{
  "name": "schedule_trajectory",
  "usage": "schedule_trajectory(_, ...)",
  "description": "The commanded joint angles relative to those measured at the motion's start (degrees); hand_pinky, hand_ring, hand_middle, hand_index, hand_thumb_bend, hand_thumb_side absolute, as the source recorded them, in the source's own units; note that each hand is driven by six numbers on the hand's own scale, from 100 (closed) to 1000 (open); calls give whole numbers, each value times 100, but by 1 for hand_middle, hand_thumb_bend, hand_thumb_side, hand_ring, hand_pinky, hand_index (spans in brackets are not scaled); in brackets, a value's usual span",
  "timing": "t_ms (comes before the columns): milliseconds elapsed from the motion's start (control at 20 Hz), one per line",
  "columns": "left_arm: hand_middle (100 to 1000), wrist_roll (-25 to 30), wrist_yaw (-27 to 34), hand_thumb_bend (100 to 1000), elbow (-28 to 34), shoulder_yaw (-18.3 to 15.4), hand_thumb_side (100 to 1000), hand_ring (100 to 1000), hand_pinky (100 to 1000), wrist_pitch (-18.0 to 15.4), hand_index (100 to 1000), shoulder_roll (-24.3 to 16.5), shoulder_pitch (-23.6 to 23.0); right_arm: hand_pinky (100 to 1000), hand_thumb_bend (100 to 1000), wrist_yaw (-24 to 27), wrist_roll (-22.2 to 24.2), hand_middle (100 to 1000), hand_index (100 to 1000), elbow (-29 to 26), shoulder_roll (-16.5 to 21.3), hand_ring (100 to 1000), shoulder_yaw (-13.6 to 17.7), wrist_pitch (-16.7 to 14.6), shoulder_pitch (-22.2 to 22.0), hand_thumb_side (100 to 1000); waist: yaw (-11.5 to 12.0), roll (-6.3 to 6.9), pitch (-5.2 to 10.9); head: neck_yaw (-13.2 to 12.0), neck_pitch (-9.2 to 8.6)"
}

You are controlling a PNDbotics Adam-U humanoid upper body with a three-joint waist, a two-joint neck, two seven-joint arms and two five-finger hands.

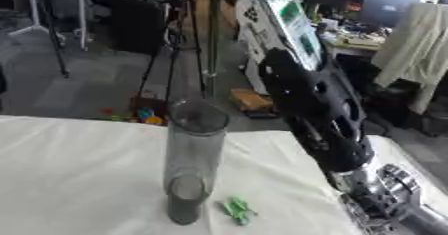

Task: Arrange flowers into the vase.

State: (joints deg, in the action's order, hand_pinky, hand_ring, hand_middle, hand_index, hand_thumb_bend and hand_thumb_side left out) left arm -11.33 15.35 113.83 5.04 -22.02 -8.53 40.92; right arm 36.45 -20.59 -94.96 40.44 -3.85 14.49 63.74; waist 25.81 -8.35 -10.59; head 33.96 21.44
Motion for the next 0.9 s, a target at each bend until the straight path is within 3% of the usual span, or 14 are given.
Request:
schedule_trajectory(50, 758, 6, 27, 341, 76, 2, 903, 830, 713, 21, 894, 23, 133, 100, 100, 48, -55, 100, 142, -90, 51, 100, 91, 12, 71, 245, 10, 33, 127, -1, 56)
schedule_trajectory(900, 758, -13, 24, 345, 76, -15, 906, 829, 712, 36, 894, 74, 149, 100, 100, 2, -213, 100, 143, -222, -116, 100, 156, 58, -155, 253, -3, -27, 115, 48, 205)
